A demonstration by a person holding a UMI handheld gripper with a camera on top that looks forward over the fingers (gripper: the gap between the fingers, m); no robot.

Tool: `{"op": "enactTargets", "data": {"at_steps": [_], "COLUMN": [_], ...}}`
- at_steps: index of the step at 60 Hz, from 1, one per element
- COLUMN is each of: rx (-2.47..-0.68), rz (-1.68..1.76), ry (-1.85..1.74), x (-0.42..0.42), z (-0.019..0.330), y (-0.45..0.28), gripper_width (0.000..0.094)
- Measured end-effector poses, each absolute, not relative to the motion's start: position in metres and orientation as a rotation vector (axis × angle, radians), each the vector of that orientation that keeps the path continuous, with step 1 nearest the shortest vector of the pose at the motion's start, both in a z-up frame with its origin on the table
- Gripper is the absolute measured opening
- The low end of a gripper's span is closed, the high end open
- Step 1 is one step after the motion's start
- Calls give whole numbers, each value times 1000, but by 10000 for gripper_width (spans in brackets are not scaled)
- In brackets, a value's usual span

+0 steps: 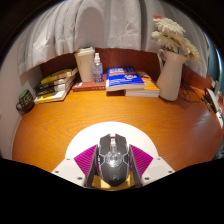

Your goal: Arrange mouse

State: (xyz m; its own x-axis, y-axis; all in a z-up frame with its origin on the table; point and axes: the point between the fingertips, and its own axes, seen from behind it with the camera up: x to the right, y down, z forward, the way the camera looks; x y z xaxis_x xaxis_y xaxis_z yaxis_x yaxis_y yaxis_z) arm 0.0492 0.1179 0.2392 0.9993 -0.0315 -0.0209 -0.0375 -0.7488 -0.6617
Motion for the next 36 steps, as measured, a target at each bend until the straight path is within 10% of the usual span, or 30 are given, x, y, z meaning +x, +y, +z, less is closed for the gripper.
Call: {"op": "enactTargets", "data": {"at_steps": [8,36], "rx": [-2445,-2225], "rz": [-43,-53], "ry": [22,44], "x": [56,33], "z": [247,446], "y": [113,-9], "gripper_width": [874,853]}}
